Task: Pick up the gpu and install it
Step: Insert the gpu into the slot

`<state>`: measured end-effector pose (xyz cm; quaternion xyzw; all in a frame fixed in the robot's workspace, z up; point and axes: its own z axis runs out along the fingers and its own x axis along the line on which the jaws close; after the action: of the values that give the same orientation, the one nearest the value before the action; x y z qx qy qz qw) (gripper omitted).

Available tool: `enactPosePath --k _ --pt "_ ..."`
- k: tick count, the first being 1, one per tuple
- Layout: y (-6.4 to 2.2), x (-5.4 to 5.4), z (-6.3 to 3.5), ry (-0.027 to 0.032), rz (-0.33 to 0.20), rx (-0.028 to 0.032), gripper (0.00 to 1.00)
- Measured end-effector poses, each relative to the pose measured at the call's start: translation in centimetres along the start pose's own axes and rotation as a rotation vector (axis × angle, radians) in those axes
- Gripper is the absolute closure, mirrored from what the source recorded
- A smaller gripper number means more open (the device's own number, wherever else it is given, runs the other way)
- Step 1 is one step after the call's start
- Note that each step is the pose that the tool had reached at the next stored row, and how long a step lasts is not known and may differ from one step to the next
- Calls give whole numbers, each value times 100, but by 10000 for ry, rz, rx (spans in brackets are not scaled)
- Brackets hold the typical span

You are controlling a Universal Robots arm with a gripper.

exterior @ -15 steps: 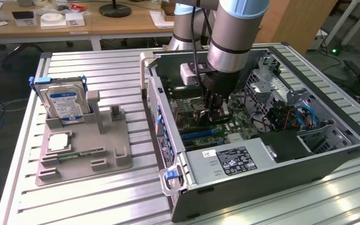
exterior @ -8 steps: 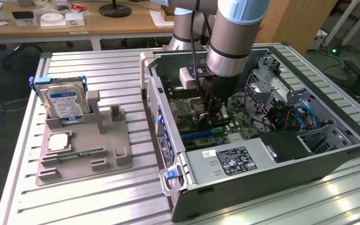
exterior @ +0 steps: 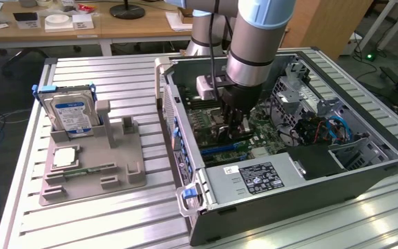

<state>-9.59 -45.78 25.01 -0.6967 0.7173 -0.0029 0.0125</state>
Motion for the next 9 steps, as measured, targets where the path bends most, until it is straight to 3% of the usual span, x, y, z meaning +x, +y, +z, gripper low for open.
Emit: enactPosePath --k 5,9 --pt "8 1 33 3 2 17 72" --pt "17 1 35 -4 -8 160 72"
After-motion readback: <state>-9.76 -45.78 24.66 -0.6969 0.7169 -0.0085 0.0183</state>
